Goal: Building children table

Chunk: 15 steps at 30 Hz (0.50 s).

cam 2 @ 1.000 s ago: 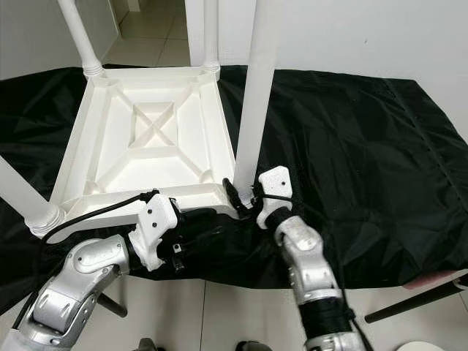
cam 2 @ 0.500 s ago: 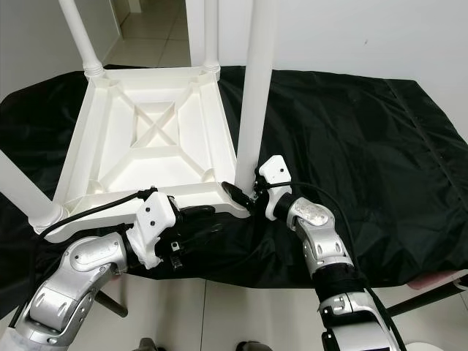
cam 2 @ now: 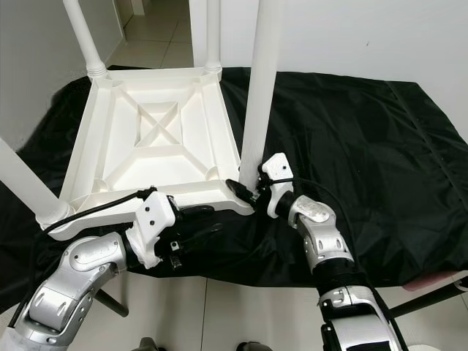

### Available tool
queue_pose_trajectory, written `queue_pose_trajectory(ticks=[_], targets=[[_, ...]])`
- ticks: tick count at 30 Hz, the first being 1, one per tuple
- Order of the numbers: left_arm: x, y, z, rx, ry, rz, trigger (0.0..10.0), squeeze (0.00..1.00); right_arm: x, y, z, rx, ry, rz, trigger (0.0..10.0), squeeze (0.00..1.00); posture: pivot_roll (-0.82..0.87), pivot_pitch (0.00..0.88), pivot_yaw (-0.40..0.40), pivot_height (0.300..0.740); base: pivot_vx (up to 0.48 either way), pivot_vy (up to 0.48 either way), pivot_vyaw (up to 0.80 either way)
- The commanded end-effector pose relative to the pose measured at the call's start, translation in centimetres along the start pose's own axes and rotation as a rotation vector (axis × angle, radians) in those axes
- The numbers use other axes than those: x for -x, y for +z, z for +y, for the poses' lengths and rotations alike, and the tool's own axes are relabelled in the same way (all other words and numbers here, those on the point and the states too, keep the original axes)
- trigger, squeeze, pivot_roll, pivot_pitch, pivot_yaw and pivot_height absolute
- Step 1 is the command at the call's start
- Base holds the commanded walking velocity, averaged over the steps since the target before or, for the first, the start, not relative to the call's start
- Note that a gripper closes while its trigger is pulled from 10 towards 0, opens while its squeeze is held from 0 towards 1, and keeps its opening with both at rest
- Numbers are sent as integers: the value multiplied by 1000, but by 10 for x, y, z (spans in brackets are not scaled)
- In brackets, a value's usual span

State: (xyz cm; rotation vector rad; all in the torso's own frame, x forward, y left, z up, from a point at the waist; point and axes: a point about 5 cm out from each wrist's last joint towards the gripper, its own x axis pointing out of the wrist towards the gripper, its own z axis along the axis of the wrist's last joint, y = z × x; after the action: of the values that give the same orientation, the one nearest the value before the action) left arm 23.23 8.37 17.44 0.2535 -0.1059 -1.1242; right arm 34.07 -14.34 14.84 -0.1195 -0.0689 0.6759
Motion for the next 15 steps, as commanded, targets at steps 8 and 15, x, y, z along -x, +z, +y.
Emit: queue_pose_trajectory(ticks=[8,15], targets=[[-3,0,4,-4,37,1,10000,0,0,-1,16,-108,-347,-13,10000,0,-25,94,16,740,0,0,0],[-4,-1,4,-5,31,3,10000,0,17,-9,37,-56,-679,45,10000,0,-32,100,15,740,0,0,0]])
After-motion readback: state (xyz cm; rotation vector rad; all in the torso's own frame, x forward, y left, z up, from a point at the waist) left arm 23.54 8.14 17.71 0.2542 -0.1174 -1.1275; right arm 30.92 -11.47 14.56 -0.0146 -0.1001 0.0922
